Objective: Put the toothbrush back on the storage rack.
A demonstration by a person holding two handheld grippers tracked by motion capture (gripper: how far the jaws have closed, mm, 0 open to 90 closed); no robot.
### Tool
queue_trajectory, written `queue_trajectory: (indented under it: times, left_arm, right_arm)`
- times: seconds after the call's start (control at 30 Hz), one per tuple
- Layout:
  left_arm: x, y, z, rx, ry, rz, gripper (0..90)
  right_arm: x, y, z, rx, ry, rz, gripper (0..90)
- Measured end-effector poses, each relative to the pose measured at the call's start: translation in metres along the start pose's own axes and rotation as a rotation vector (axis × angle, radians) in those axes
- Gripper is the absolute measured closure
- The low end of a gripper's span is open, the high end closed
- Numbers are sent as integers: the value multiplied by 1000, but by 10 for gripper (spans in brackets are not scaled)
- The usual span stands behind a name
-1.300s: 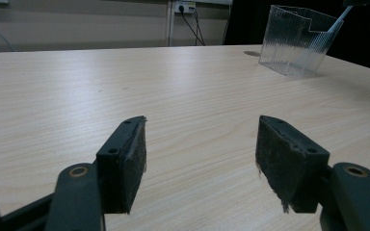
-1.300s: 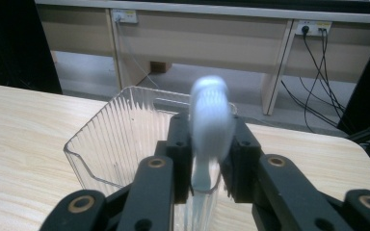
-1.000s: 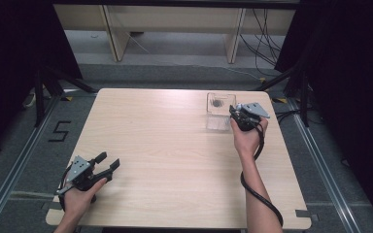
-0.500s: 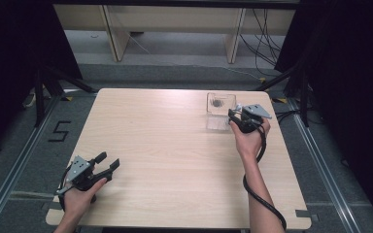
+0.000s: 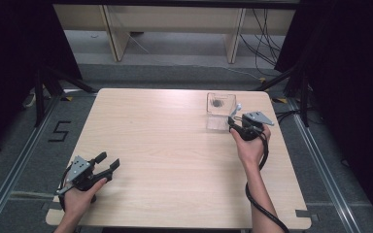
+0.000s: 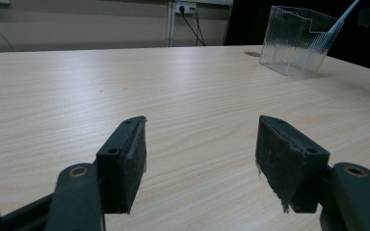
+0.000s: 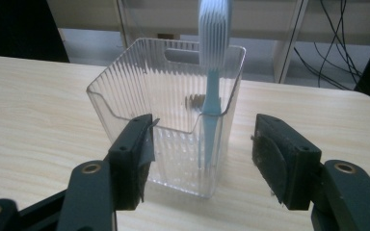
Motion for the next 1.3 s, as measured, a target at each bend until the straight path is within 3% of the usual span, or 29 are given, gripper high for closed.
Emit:
queue_trajectory:
  times: [0.03, 0.1, 0.17, 0.2, 0.23, 0.33, 0.53, 0.6, 0.67, 0.73, 0.77, 0.8, 0.87, 0.93, 1.0, 1.07, 1.1, 1.13, 1.27, 1.3]
  left_arm:
    - [0, 2, 0, -11, -4, -19, 346]
    - [0, 2, 0, -13, -6, -22, 347]
    - [0, 2, 0, -13, -5, -22, 347]
    - [0, 1, 0, -13, -5, -22, 347]
    - [0, 1, 0, -13, -5, -21, 347]
    - [0, 1, 0, -15, -5, -19, 346]
    - [-1, 1, 0, -14, -4, -20, 347]
    - [-1, 1, -1, -14, -3, -19, 347]
    - [-1, 1, -1, -9, -3, -23, 347]
    - [-1, 1, -1, -13, -3, -19, 347]
    - [-1, 1, -1, -13, -4, -20, 347]
    - [-1, 1, -1, -13, -4, -19, 347]
    - [0, 0, -1, -1, 2, 2, 347]
    - [0, 0, -1, -7, -1, -11, 347]
    - [-1, 1, -1, -11, -4, -19, 347]
    - [-1, 1, -1, -5, -3, -25, 347]
    - [-1, 1, -1, -7, 0, -21, 347]
    - [-1, 1, -1, -12, 0, -20, 347]
    - [-1, 1, -1, -13, -1, -21, 347]
    - [-1, 1, -1, -13, -2, -21, 347]
  right_arm:
    - [-1, -1, 2, -4, 12, 1, 409]
    - [-2, -2, 2, -4, -18, 7, 408]
    - [-3, -4, 5, 8, -4, 16, 409]
    - [-4, -4, 4, 7, -38, 11, 410]
    - [-4, -7, 7, 3, -9, 24, 411]
    - [-8, -11, 8, 12, -41, 24, 413]
    - [-12, -20, 13, 11, -38, 44, 415]
    - [-16, -22, 12, 22, -66, 27, 416]
    - [-20, -28, 15, 26, -38, 54, 416]
    - [-24, -31, 12, 30, -73, 58, 416]
    - [-26, -34, 14, 25, -46, 59, 417]
    - [-27, -36, 10, 21, -88, 52, 417]
    - [-31, -41, 13, 20, -46, 68, 417]
    - [-35, -47, 10, 21, -75, 74, 417]
    - [-40, -50, 10, 22, -52, 69, 417]
    - [-44, -53, 8, 33, -61, 64, 417]
    - [-46, -56, 10, 29, -40, 73, 417]
    - [-47, -57, 8, 30, -69, 77, 417]
    - [-56, -64, 10, 14, -65, 63, 417]
    - [-59, -66, 10, 39, -56, 83, 417]
Point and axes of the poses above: each handheld gripper's, and its own axes: y roughly forward along the jaws, x roughly out of its top, z roughly to its left, the point moved 2 cm from there along y, roughly forward along the jaws, and after that the axes turned 5 degrees about -y, right-handed, at the moved point
